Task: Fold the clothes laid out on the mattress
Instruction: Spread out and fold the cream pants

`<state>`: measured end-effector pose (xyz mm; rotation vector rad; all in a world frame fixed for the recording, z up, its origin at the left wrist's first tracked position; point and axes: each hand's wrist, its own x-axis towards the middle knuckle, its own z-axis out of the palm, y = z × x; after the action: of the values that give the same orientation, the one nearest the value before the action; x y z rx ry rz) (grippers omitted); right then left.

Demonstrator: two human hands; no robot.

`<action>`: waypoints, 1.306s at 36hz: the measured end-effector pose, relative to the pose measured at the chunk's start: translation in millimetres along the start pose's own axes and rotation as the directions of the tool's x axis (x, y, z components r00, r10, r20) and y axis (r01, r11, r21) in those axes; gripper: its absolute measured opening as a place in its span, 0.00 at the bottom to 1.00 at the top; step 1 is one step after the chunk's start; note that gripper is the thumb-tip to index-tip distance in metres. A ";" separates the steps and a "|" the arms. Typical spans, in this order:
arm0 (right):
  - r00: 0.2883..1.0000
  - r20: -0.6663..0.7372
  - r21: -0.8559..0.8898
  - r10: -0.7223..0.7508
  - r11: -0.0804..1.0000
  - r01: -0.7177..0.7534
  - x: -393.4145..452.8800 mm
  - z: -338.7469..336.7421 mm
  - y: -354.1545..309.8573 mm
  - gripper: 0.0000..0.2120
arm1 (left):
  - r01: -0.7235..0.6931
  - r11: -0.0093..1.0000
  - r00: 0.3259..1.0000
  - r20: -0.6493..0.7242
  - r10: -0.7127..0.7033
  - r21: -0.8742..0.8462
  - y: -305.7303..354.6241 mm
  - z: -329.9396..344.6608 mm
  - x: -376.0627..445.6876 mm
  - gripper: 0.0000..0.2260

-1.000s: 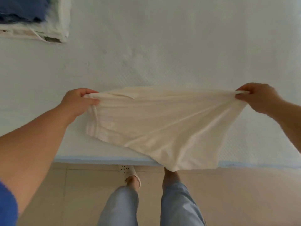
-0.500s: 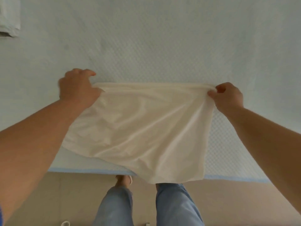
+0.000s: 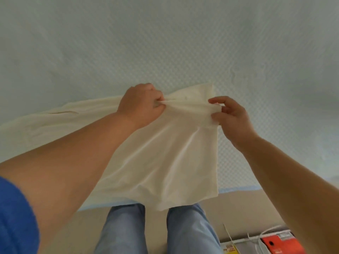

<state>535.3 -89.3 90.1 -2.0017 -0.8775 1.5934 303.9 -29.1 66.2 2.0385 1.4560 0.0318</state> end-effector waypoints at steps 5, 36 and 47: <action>0.993 0.088 0.267 0.076 0.959 -0.097 14.9 -7.2 -16.0 0.18 | -0.029 0.997 0.999 -0.035 0.027 -0.067 4.3 -7.4 -7.5 0.04; 0.986 -0.044 -0.608 -0.163 0.787 0.104 0.0 1.6 -8.1 0.06 | 0.177 0.982 0.936 0.321 -0.148 -0.064 52.2 16.1 70.6 0.11; 0.939 -0.222 -0.538 -0.265 0.836 0.109 -12.3 15.7 13.7 0.06 | 0.029 0.953 0.993 0.114 0.006 -0.302 69.2 25.9 21.7 0.03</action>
<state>521.2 -108.5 85.5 -2.3307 -1.4496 0.9781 380.3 -36.0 72.6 1.7529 1.3040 0.1248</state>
